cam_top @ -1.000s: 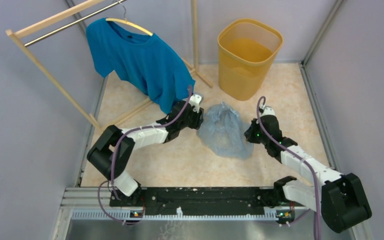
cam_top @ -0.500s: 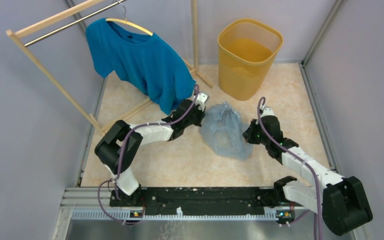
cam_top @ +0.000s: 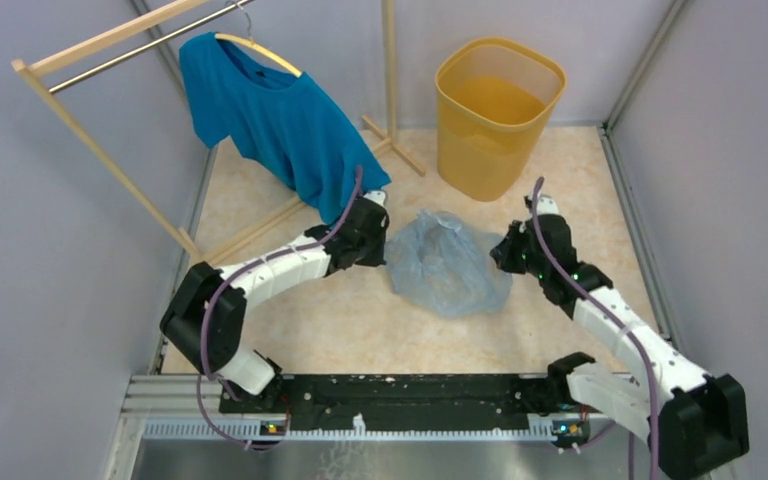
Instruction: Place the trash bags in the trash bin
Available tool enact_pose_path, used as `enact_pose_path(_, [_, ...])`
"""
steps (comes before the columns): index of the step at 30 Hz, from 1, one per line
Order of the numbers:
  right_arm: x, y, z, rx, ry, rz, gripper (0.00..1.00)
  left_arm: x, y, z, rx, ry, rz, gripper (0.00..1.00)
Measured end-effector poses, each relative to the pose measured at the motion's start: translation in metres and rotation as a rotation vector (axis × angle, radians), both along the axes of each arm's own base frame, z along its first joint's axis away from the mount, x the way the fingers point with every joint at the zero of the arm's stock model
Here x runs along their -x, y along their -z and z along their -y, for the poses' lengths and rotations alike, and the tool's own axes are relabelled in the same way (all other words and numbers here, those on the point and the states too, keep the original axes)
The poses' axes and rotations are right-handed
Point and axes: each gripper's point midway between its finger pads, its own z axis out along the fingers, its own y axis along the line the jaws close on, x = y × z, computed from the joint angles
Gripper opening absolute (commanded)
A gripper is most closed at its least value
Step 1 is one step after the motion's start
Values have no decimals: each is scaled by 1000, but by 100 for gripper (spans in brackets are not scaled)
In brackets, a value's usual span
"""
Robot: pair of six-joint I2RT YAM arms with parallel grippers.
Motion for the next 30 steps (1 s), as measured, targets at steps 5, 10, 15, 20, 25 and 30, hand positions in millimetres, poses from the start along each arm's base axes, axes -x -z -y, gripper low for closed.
enact_pose_path(5, [-43, -64, -18, 32, -45, -8, 0, -11, -98, 38, 97, 150, 40, 0])
enact_pose_path(10, [-51, -275, -44, -106, -181, 486, 0, -4, -361, 77, 451, 363, 557, 0])
enact_pose_path(15, [62, -382, -24, -264, -305, 998, 0, 104, -451, 2, 672, 409, 930, 0])
enact_pose_path(20, [30, -233, -45, -273, -331, 731, 0, 61, -295, 3, 521, 213, 684, 0])
enact_pose_path(25, [46, 0, -46, -182, -288, 4, 0, 73, -55, -21, 73, 155, 127, 0])
enact_pose_path(30, [6, -161, -63, -191, -350, 253, 0, 47, -205, 11, 204, 245, 356, 0])
